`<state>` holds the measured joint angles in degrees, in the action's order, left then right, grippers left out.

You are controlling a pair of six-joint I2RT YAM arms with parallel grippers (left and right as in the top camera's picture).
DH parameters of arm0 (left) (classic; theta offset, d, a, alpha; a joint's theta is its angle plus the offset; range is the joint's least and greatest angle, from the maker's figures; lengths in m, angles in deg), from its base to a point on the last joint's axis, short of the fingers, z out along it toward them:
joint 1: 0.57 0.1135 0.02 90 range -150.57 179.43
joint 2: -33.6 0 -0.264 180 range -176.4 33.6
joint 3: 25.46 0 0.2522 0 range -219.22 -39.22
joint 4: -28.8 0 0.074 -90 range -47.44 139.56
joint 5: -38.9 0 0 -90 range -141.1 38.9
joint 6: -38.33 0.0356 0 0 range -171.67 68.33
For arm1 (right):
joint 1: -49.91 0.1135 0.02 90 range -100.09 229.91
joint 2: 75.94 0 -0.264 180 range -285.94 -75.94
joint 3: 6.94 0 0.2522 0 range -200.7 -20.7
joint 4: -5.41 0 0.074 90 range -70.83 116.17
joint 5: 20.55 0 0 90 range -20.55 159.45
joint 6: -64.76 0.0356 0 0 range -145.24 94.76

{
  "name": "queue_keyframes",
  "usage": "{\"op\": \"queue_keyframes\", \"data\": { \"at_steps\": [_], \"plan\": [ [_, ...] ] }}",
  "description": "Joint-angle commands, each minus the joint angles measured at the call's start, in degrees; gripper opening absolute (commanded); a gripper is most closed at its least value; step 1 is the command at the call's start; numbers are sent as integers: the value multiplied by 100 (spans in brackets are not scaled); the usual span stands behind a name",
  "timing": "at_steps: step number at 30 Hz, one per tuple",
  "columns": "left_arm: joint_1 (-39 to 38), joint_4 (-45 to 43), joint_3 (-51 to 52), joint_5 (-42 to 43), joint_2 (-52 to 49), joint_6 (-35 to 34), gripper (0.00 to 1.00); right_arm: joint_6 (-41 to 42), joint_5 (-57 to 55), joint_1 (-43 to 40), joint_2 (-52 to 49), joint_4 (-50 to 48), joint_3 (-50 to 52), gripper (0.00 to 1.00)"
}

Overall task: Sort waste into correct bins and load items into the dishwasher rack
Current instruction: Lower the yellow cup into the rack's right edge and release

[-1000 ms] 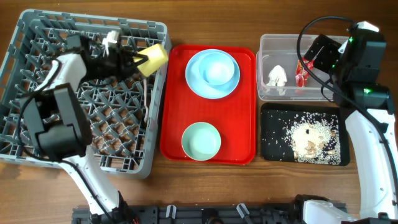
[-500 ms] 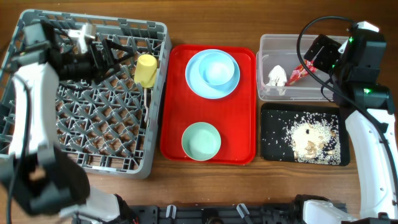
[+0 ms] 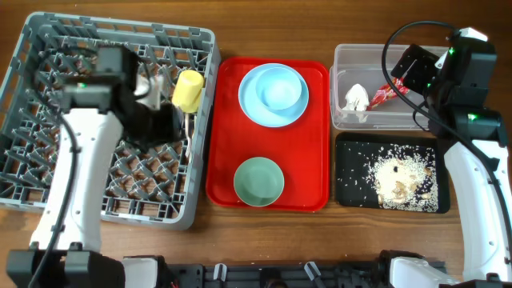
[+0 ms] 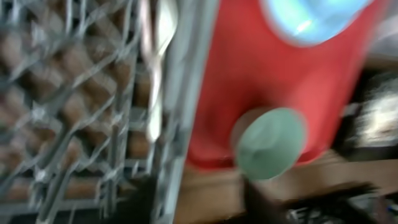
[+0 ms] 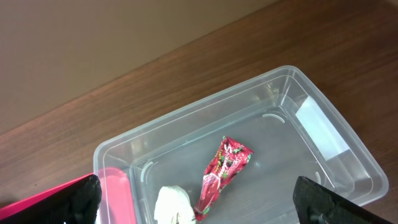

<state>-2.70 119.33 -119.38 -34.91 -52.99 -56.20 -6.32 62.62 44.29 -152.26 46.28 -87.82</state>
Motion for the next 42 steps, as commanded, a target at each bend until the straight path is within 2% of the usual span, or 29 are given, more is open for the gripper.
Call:
{"op": "queue_keyframes", "data": {
  "at_steps": [1, 3, 5, 6, 8, 9, 10, 12, 14, 17, 19, 26, 30, 34, 39, 40, 42],
  "plan": [
    [-363, 9, 358, -800, -55, -660, 4, -85, 46, -2, -24, -9, -4, 100],
    [-538, -160, 599, -798, -55, -710, 5, -85, 46, -2, -24, -9, -4, 100],
    [-750, -737, 946, -800, -55, -710, 10, -87, 46, -2, -24, -9, -4, 100],
    [-804, -953, 1054, -796, -55, -713, 18, -85, 46, -2, -24, -9, -4, 100],
    [-870, -1294, 1200, -822, -55, -704, 25, -87, 46, -2, -24, -9, -4, 100],
    [-868, -1370, 1202, -822, -55, -693, 38, -85, 46, -2, -24, -9, -4, 100],
    [-868, -1451, 1202, -822, -55, -682, 47, -87, 46, -2, -24, -7, -4, 100],
    [-870, -1604, 1209, -817, -55, -632, 47, -85, 46, -2, -24, -9, -4, 100],
    [-925, -1755, 1307, -817, -55, -621, 40, -85, 46, -2, -24, -9, -4, 100],
    [-1091, -2437, 1801, -820, -57, -621, 38, -85, 46, -2, -24, -9, -4, 100],
    [-1115, -2750, 2020, -824, -57, -621, 32, -85, 46, -2, -24, -7, -4, 100],
    [-1117, -2988, 2028, -831, -55, -625, 17, -85, 46, -2, -24, -9, -4, 100],
    [-1117, -2986, 2026, -750, -55, -627, 17, -87, 46, -2, -24, -9, -4, 100],
    [-1117, -3062, 2026, -68, -55, -627, 17, -85, 46, -2, -24, -9, -4, 100],
    [-1128, -3073, 2026, -59, -55, -643, 18, -85, 46, -2, -24, -7, -4, 100],
    [-1126, -3073, 2026, -120, -55, -632, 22, -87, 46, -2, -24, -9, -4, 100],
    [-1110, -3067, 1980, -570, -33, -621, 38, -85, 46, -2, -24, -9, -4, 100]
  ]
}}
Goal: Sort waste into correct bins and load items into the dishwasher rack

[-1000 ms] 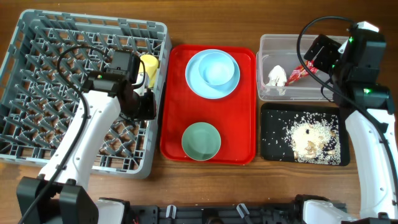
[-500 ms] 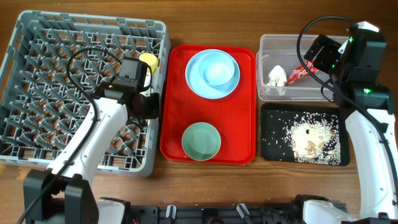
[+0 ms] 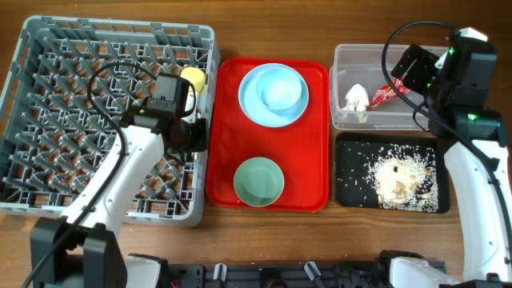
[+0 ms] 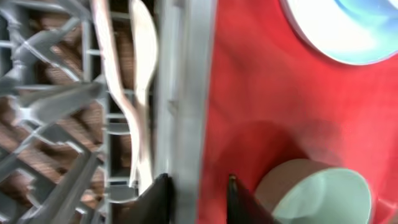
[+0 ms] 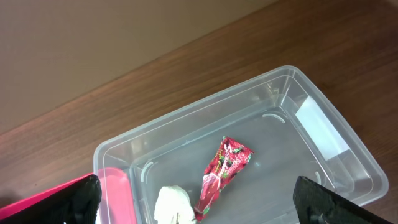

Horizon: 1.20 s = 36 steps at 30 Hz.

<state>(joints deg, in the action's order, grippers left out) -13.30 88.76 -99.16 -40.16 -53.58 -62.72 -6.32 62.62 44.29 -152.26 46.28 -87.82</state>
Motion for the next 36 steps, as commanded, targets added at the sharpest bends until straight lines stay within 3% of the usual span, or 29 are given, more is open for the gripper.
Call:
{"op": "queue_keyframes", "data": {
  "at_steps": [1, 4, 7, 11, 12, 19, 29, 36],
  "plan": [
    [-26, 79, -225, -361, 72, 28, 44, -85, 46, -2, -24, -9, -4, 100],
    [-11, 306, -931, -1056, 232, 28, 49, -83, 46, -2, -24, -9, -4, 100],
    [-13, 103, -1576, -1126, 385, 24, 46, -85, 46, -2, -24, -9, -4, 100],
    [-24, -800, -1576, -1123, 103, -127, 8, -85, 46, -2, -24, -9, -4, 100],
    [-24, -925, -1576, -1126, -28, -125, 4, -87, 46, -2, -24, -9, -4, 100],
    [-11, -1539, -1576, -1473, -1331, -120, 4, -85, 46, -2, -24, -9, -4, 100],
    [101, -2243, -1578, -1679, -1399, -131, 4, -87, 46, -2, -24, -9, -4, 100],
    [103, -2232, -1576, -1600, -1596, -140, 4, -85, 46, -2, -24, -9, -4, 100]
  ]
}}
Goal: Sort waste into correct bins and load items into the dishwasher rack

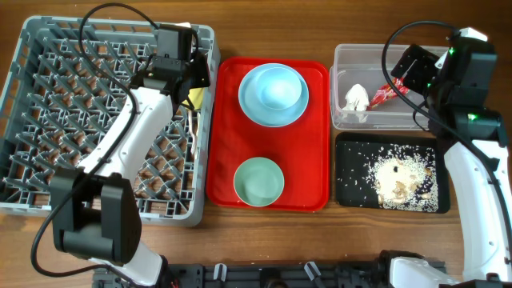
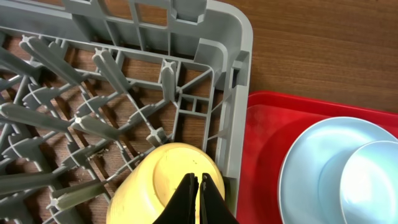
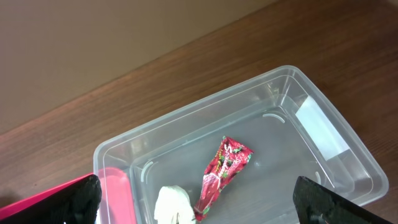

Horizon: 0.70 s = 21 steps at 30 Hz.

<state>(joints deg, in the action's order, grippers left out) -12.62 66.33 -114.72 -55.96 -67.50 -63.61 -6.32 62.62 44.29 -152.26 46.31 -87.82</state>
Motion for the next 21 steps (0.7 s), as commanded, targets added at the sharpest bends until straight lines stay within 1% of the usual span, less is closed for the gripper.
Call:
{"op": "queue_keyframes", "data": {
  "at_steps": [1, 4, 8, 10, 12, 16, 19, 21],
  "plan": [
    [35, 98, -20, -22, -256, -48, 4, -87, 46, -2, -24, -11, -4, 100],
    [42, 490, -22, -304, -20, -52, 4, -87, 46, -2, -24, -11, -4, 99],
    [44, 1012, -22, -315, 820, -79, 4, -85, 46, -2, -24, -11, -4, 100],
    [44, 1456, -22, -313, 1357, -409, 4, -85, 46, -2, -24, -11, -4, 100],
    [44, 1674, -22, -304, 1639, -529, 4, -85, 46, -2, -24, -11, -4, 99],
    [44, 1233, -22, -35, 1591, -527, 4, -87, 46, -2, -24, -9, -4, 100],
    [44, 839, -20, -35, 1064, -525, 4, -87, 46, -2, -24, -9, -4, 100],
    [46, 269, -20, -37, 501, -481, 7, -85, 46, -2, -24, -11, -4, 100]
  ]
}}
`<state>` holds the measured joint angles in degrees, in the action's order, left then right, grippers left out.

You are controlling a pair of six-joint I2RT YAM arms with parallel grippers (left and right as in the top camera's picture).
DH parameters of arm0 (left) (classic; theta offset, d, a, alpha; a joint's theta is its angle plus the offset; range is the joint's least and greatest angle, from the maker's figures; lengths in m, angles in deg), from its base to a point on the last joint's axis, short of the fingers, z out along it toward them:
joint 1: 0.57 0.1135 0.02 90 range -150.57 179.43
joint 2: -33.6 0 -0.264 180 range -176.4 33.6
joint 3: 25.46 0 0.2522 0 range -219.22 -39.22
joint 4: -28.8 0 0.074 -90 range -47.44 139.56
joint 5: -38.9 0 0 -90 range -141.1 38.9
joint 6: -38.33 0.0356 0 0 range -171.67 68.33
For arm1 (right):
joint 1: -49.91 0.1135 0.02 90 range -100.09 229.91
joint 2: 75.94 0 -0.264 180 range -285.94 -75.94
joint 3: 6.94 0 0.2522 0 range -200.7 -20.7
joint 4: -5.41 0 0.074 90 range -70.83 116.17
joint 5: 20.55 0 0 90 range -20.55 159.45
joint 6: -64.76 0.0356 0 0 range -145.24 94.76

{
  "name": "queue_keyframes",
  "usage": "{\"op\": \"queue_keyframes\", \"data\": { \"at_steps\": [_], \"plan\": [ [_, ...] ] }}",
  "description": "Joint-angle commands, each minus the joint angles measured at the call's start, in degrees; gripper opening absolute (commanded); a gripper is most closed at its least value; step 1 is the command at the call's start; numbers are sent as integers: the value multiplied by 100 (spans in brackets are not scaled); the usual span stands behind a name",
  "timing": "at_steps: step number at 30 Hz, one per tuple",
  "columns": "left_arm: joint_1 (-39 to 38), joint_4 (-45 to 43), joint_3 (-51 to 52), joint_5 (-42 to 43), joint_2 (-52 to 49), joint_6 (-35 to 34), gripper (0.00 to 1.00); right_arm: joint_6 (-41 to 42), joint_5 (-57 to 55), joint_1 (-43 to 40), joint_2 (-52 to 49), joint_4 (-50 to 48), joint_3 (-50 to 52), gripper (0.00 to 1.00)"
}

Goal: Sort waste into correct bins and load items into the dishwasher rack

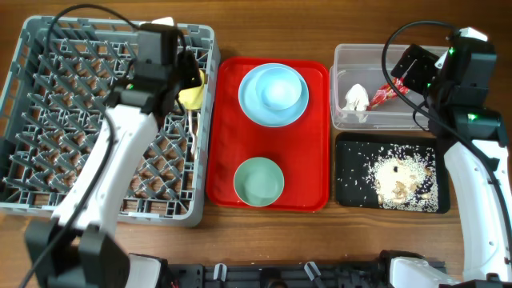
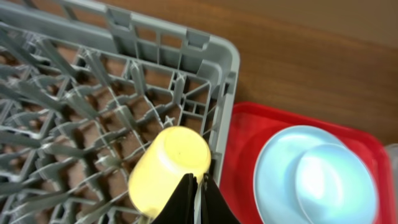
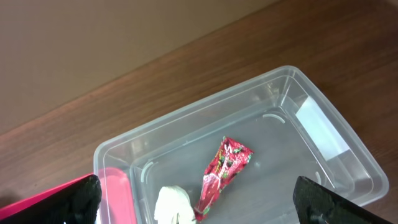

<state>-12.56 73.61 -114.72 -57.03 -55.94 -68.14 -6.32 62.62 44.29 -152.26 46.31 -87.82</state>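
Observation:
A yellow cup (image 2: 169,168) lies on its side in the grey dishwasher rack (image 1: 48,48), near its far right corner. My left gripper (image 2: 198,182) hovers shut just over the cup's right edge, with nothing between its fingers; in the overhead view the left gripper (image 1: 186,78) sits beside the cup (image 1: 192,90). A spoon (image 1: 192,128) lies in the rack below it. On the red tray (image 1: 224,160) stand a light blue plate with a bowl (image 1: 274,93) and a green bowl (image 1: 258,181). My right gripper (image 3: 196,202) hangs wide open above the clear bin (image 3: 323,134), which holds a red wrapper (image 3: 222,168) and a white tissue (image 3: 174,205).
A black tray (image 1: 352,148) strewn with rice and food scraps lies in front of the clear bin (image 1: 344,56). The red tray fills the middle between rack and bins. Bare wooden table runs along the front edge.
My left wrist has drawn back from the yellow cup, which looks smaller in its view, and the arm's pose has changed. The gripper stays shut. The right arm has not moved.
My left gripper was first over the rack's right side near the spoon. It then stood open at the rack's right edge beside the spoon. Later it was shut close over the yellow cup, and now shut farther above it. The right gripper stayed open over the clear bin.

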Motion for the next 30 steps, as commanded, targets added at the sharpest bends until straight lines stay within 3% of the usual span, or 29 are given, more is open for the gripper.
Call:
{"op": "queue_keyframes", "data": {
  "at_steps": [1, 3, 12, 20, 24, 27, 28, 29, 30],
  "plan": [
    [39, -787, -22, 72, -977, -31, 7, -85, 46, -2, -24, -9, -4, 99],
    [39, -903, -22, 72, -1252, -28, 8, -85, 46, -2, -24, -11, -4, 100],
    [24, 874, -22, 31, -625, -98, 4, -87, 46, -2, -24, -11, -4, 100],
    [22, 1069, -203, 39, -175, -98, 4, -85, 46, -2, -24, -11, -4, 100],
    [22, 1099, -339, 745, 737, -96, 18, -85, 46, -2, -24, -11, -4, 100],
    [22, 1440, -339, 1222, 1143, -94, 64, -85, 46, -2, -24, -11, -4, 100],
    [22, 1587, -339, 1300, 1200, -92, 85, -85, 46, -2, -24, -11, -4, 100],
    [22, 1698, -337, 1296, 1204, -90, 100, -85, 46, -2, -24, -11, -4, 100],
    [22, 1742, -337, 1298, 1191, -90, 100, -83, 46, -2, -24, -11, -4, 100]
  ]
}}
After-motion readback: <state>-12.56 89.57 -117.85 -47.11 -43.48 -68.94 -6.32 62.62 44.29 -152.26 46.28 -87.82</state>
